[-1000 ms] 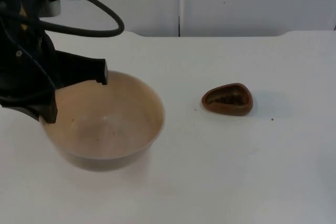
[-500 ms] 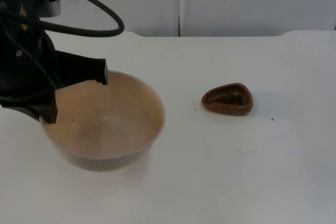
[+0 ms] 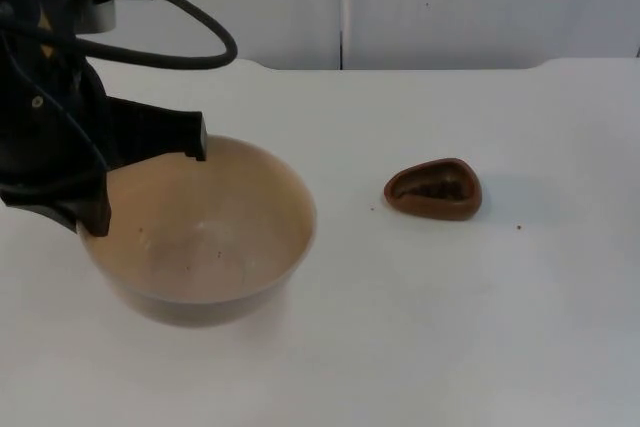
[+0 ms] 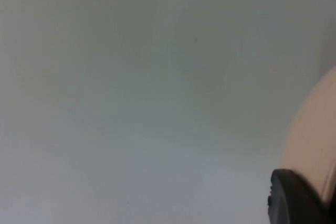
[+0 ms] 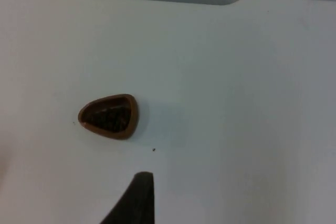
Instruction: Pick up the bowl with the left hand and pour the coffee beans from the cup into the bowl with the right hand.
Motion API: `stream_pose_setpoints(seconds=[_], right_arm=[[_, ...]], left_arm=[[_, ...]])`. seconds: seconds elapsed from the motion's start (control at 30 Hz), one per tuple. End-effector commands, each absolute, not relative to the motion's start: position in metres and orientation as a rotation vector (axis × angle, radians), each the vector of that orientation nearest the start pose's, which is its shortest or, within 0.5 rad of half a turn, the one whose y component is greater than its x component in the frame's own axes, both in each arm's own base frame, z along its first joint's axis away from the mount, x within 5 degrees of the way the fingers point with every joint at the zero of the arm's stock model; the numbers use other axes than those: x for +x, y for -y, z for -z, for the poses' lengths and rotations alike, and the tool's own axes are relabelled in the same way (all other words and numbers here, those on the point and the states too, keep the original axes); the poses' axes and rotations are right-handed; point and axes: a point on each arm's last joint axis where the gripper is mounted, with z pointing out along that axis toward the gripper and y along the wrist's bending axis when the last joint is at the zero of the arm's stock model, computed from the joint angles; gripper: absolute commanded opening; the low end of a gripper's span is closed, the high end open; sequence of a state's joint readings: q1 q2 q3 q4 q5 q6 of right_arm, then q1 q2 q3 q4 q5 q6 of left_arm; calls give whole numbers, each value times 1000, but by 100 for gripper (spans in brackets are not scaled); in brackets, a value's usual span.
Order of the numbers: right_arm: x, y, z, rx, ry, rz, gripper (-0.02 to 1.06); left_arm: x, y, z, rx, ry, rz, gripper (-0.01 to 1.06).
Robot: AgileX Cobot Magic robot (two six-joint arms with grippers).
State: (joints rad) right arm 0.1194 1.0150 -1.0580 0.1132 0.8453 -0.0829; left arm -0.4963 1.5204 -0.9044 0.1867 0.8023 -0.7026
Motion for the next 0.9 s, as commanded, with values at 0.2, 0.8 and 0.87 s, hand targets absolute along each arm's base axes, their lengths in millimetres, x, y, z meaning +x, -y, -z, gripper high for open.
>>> stream_pose_setpoints(seconds=[0.2, 0.8, 0.87], right_arm=[[223, -34, -365, -189, -2307, -166, 105], [305, -68, -352, -322, -2490, -241, 105], [320, -83, -352, -390, -2513, -222, 105]], left_arm=[[245, 122, -213, -155, -2858, 42, 0], [245, 122, -213, -153, -2858, 42, 0], [245, 122, -213, -153, -2858, 42, 0]])
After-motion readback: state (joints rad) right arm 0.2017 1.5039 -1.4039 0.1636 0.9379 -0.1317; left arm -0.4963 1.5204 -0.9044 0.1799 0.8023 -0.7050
